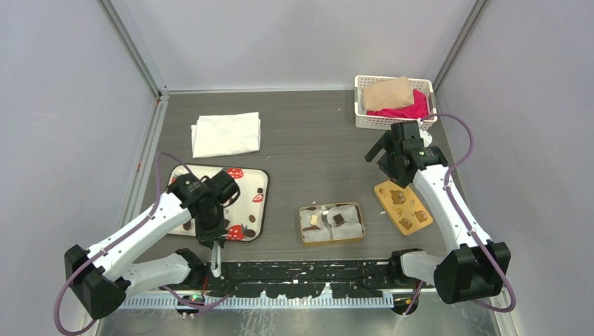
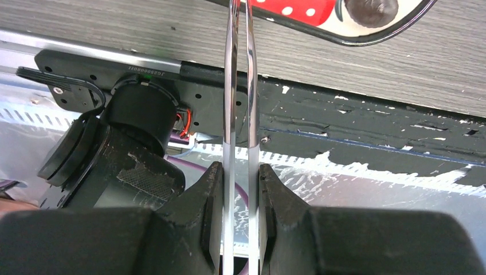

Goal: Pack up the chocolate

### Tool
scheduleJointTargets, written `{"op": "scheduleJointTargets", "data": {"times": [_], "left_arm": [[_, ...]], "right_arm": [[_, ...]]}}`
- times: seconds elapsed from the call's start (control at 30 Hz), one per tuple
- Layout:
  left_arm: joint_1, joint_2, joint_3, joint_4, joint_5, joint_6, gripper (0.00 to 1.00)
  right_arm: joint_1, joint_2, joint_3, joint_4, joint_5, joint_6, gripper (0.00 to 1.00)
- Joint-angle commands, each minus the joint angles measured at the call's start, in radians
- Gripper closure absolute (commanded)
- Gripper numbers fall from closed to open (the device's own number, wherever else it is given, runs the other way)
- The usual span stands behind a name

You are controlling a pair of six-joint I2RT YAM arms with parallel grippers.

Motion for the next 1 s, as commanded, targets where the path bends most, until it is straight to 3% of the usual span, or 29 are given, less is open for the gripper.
{"op": "scheduleJointTargets", "data": {"times": [0.0, 0.47, 0.67, 0.97], "left_arm": [[0.004, -0.051, -0.020, -0.033, 0.025, -0.045, 0.88], [-0.002, -0.094, -0.081, 0.017, 0.116, 0.004, 0.78], [-0.002, -0.046, -0.102, 0.088, 0.118, 0.028, 0.66], [-0.002, 0.061, -0.076, 0.146, 0.078, 0.053, 0.62]], "right_arm": [[-0.003, 0.003, 0.044, 0.035, -0.009, -0.018, 0.01], [-0.002, 0.024, 0.025, 0.062, -0.027, -0.010, 0.01], [-0.002, 0.029, 0.030, 0.063, -0.026, -0.010, 0.01], [-0.002, 0.028, 0.029, 0.061, -0.022, -0.013, 0.01]]}}
